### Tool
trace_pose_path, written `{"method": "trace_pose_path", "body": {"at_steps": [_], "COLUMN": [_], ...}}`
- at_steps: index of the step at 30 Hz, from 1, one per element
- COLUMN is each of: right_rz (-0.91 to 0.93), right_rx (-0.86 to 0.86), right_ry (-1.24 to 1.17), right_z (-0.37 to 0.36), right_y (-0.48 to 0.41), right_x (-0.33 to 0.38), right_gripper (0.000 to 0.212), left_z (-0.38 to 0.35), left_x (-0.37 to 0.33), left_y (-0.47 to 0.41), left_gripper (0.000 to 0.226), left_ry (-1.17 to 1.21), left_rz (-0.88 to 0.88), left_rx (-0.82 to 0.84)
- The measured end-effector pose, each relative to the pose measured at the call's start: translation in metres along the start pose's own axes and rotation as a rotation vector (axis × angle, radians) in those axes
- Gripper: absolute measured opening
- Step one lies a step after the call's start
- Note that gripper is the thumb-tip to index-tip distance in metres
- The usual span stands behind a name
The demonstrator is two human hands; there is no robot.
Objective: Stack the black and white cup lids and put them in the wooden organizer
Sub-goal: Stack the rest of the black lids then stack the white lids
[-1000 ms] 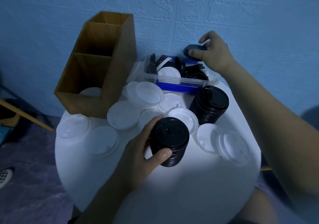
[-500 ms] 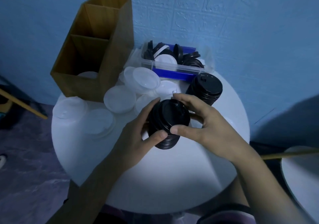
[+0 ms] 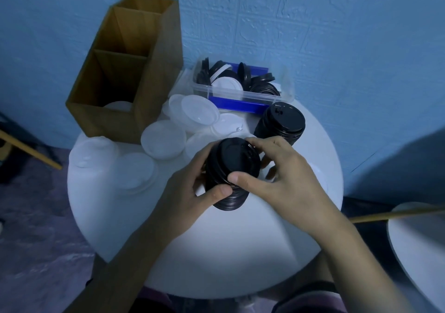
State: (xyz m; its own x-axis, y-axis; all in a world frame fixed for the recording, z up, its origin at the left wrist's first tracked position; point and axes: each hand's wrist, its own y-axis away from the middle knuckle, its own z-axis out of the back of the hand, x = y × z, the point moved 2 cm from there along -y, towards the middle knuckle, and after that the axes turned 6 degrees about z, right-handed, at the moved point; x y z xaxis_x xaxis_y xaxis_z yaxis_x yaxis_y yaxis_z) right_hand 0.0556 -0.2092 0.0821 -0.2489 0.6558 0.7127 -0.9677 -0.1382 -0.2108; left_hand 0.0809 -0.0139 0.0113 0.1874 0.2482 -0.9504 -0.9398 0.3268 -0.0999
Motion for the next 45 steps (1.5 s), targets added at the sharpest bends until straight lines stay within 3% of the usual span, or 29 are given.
{"method": "trace_pose_path", "body": {"at_steps": [4, 9, 14, 16, 20, 22, 26, 29, 33, 39, 45], "right_rz": [-0.028, 0.027, -0.016, -0.019, 0.040, 0.021, -0.063, -0.028, -0.033, -0.040, 0.086], "right_rx": [0.066, 0.371, 0.496, 0.474, 0.149, 0.089, 0.182, 0.179, 0.032, 0.019, 0.296], "right_ry": [-0.164, -0.146, -0.108, -0.101, -0.112, -0.190, -0.364, -0.262, -0.060, -0.363, -0.267], "right_z": [0.025, 0.026, 0.026, 0.020, 0.007, 0.004, 0.006, 0.004, -0.001, 0.014, 0.021], "right_y": [-0.011, -0.015, -0.012, -0.009, -0.009, -0.007, -0.004, -0.002, 0.000, -0.008, -0.013], "right_x": [-0.013, -0.015, -0.010, -0.004, 0.005, 0.004, 0.000, -0.001, 0.002, -0.008, -0.011], "right_gripper": [0.059, 0.075, 0.079, 0.075, 0.067, 0.066, 0.065, 0.069, 0.087, 0.058, 0.061], "left_z": [0.000, 0.001, 0.000, 0.000, 0.001, 0.000, 0.000, 0.000, 0.001, 0.001, 0.000], "left_x": [0.003, 0.004, 0.005, 0.005, 0.004, 0.003, 0.004, 0.005, 0.004, 0.003, 0.003], "left_y": [0.000, -0.001, -0.001, -0.001, -0.001, -0.001, -0.001, 0.000, -0.001, -0.001, -0.002], "left_gripper": [0.070, 0.071, 0.072, 0.072, 0.071, 0.072, 0.074, 0.074, 0.073, 0.072, 0.074], "left_ry": [0.012, 0.010, 0.001, -0.001, 0.009, 0.004, 0.001, -0.006, -0.007, -0.010, -0.001], "left_rz": [0.015, 0.023, 0.031, 0.030, 0.026, 0.023, 0.031, 0.027, 0.015, 0.025, 0.043], "left_rx": [0.003, 0.004, -0.004, -0.004, 0.005, 0.011, -0.001, 0.002, -0.001, 0.003, 0.049]}}
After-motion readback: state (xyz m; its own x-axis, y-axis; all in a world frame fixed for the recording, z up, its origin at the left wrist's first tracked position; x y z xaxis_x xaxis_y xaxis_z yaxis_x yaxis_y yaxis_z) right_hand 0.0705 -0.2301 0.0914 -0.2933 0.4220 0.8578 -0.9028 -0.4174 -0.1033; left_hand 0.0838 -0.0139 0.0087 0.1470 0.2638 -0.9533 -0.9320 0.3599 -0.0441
